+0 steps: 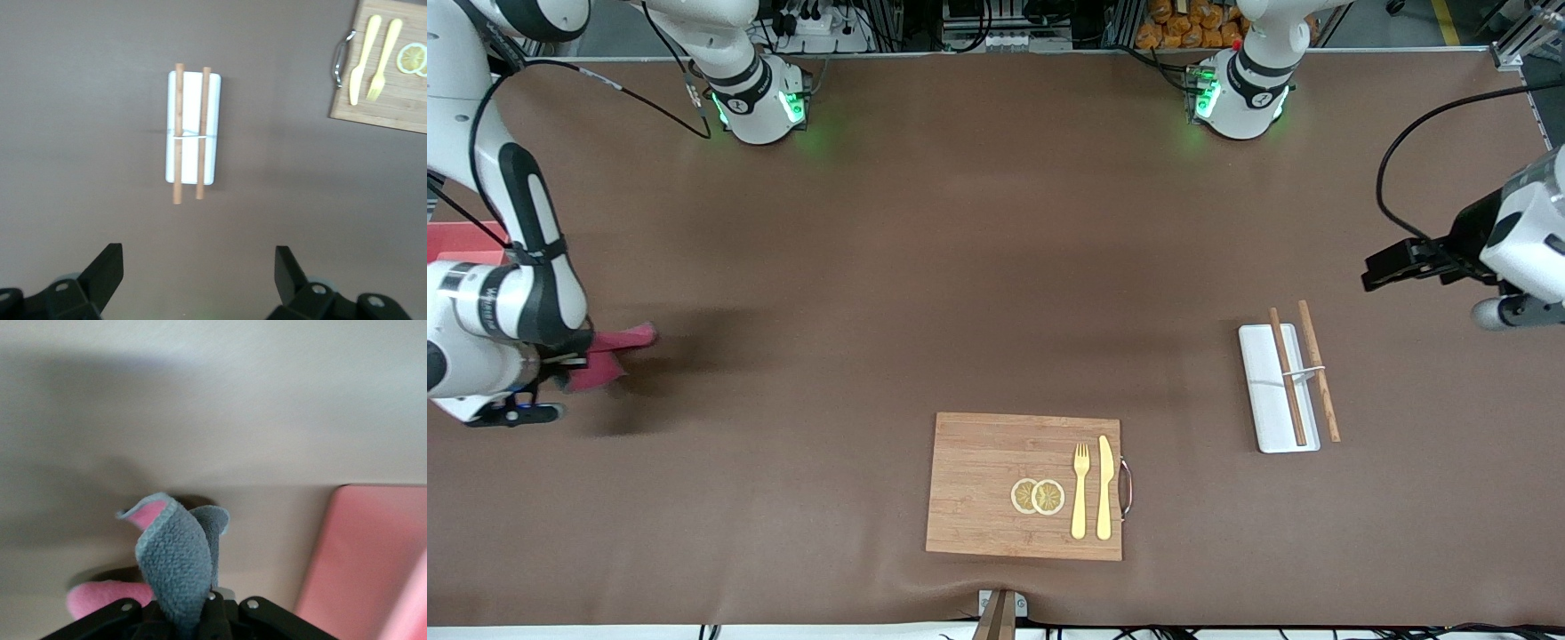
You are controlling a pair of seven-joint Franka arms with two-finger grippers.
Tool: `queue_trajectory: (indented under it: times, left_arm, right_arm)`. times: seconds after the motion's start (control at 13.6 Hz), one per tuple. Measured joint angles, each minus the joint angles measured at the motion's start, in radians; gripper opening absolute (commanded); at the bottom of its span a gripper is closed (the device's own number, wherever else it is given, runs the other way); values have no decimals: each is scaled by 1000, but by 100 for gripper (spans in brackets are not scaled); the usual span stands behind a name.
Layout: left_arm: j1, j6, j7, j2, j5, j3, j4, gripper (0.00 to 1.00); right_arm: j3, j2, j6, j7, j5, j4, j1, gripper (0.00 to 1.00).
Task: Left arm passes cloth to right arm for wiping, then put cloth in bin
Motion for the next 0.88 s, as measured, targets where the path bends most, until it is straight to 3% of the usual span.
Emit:
queue_trajectory:
  times: [0.29,0.44,0.74,0.88]
  left_arm:
    - [-147,-6,62,-77,0,188,-48,100]
    - [-185,-11,91,-100,0,243,-62,100]
    - [-253,-13,92,-140,0,318,-99,100]
    - [-270,-13,92,-158,0,334,-114,100]
  right_arm:
    - [22,-24,-49,9,-30,17,18,0]
    - [34,-5,-50,98,-14,-21,47,0]
    - [44,23,-94,301,122,-48,191,0]
    - [47,20,-154,423,233,-47,287,0]
